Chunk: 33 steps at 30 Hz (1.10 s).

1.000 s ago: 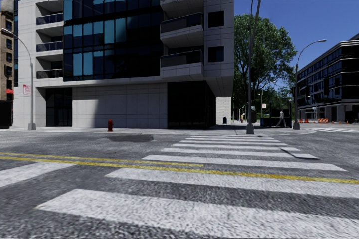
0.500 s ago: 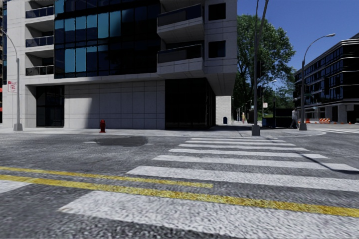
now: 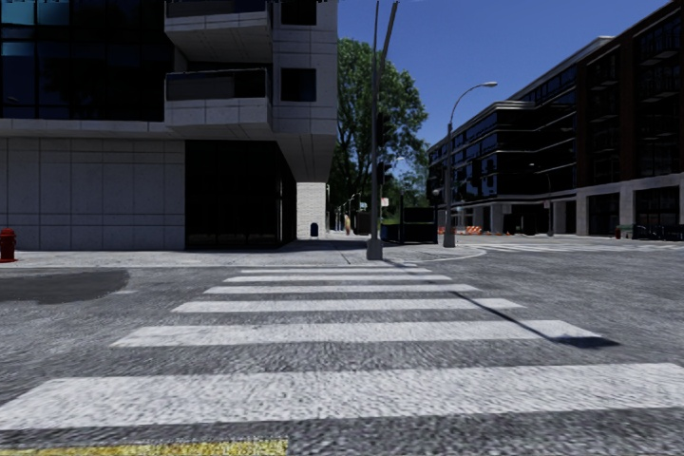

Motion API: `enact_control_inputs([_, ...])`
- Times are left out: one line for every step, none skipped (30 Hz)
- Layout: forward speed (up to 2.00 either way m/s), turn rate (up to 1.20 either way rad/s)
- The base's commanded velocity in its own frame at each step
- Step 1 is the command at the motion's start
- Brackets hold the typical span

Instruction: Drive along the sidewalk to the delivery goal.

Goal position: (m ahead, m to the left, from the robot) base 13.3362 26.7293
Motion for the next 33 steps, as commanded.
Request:
enact_control_inputs([2.0, 0.0])
enact_control_inputs([2.0, 0.0])
enact_control_inputs([2.0, 0.0])
enact_control_inputs([2.0, 0.0])
enact_control_inputs([2.0, 0.0])
enact_control_inputs([2.0, 0.0])
enact_control_inputs([2.0, 0.0])
enact_control_inputs([2.0, 0.0])
enact_control_inputs([2.0, 0.0])
enact_control_inputs([2.0, 0.0])
enact_control_inputs([2.0, 0.0])
enact_control_inputs([2.0, 0.37])
enact_control_inputs([2.0, 0.78])
enact_control_inputs([2.0, 0.91])
enact_control_inputs([2.0, 0.91])
enact_control_inputs([2.0, 0.95])
enact_control_inputs([2.0, 0.89])
enact_control_inputs([2.0, 0.39])
enact_control_inputs([2.0, 0.03])
enact_control_inputs([2.0, 0.03])
enact_control_inputs([2.0, 0.0])
enact_control_inputs([2.0, 0.0])
enact_control_inputs([2.0, 0.0])
enact_control_inputs([2.0, 0.0])
enact_control_inputs([2.0, 0.0])
enact_control_inputs([2.0, 0.0])
enact_control_inputs([2.0, 0.0])
enact_control_inputs([2.0, 0.0])
enact_control_inputs([2.0, 0.0])
enact_control_inputs([2.0, 0.0])
enact_control_inputs([2.0, 0.0])
enact_control_inputs([2.0, 0.0])
enact_control_inputs([2.0, 0.0])
